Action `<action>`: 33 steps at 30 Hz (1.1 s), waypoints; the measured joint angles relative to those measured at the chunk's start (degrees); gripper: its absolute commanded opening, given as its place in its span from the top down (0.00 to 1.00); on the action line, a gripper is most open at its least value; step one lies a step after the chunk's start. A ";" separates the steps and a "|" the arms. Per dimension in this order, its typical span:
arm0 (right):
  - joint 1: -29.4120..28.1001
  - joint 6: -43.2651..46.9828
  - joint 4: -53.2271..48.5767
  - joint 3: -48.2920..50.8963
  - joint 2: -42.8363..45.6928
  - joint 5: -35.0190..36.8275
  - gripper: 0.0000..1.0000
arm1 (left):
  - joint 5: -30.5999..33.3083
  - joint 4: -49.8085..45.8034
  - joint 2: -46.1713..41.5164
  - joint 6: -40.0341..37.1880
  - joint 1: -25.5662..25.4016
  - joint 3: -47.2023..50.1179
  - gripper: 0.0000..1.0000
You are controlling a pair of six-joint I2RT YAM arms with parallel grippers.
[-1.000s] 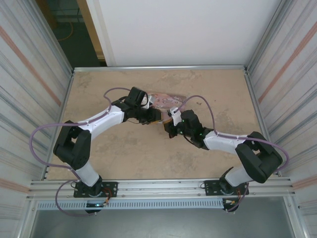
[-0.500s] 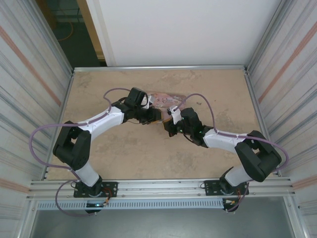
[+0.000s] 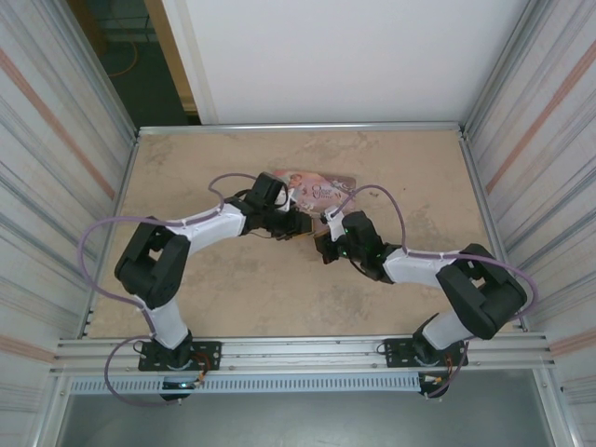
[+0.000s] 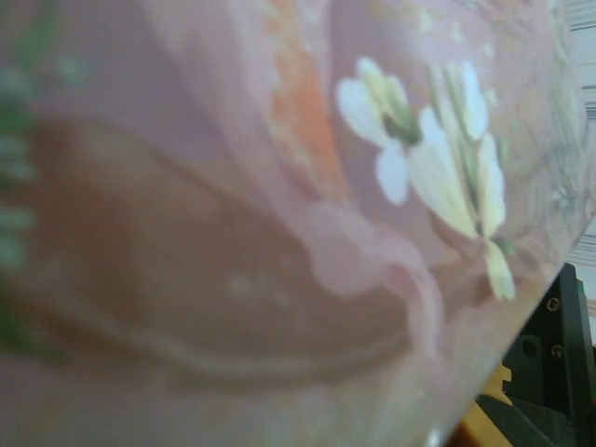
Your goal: Unlock the padlock with the key
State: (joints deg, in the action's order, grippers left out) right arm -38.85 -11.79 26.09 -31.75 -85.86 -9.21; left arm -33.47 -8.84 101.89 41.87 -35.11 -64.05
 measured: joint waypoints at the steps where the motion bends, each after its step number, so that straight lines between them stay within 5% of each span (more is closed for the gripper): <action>1: 0.00 -0.02 0.28 0.09 -0.50 0.20 1.00 | -0.02 0.33 0.52 0.02 -0.02 0.00 0.82; 23: -0.07 -4.48 10.58 3.28 -6.54 1.53 1.00 | -0.20 4.44 2.69 -0.04 -0.26 2.43 0.51; 33: -0.07 -5.62 12.15 3.28 -7.56 1.53 1.00 | -1.05 1.44 -3.26 -1.81 0.39 4.00 0.43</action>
State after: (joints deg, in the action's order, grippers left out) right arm -38.92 -17.41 38.24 -28.47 -93.43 -7.68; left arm -34.52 -7.40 98.63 40.05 -34.72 -60.05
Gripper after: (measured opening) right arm 0.046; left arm 0.563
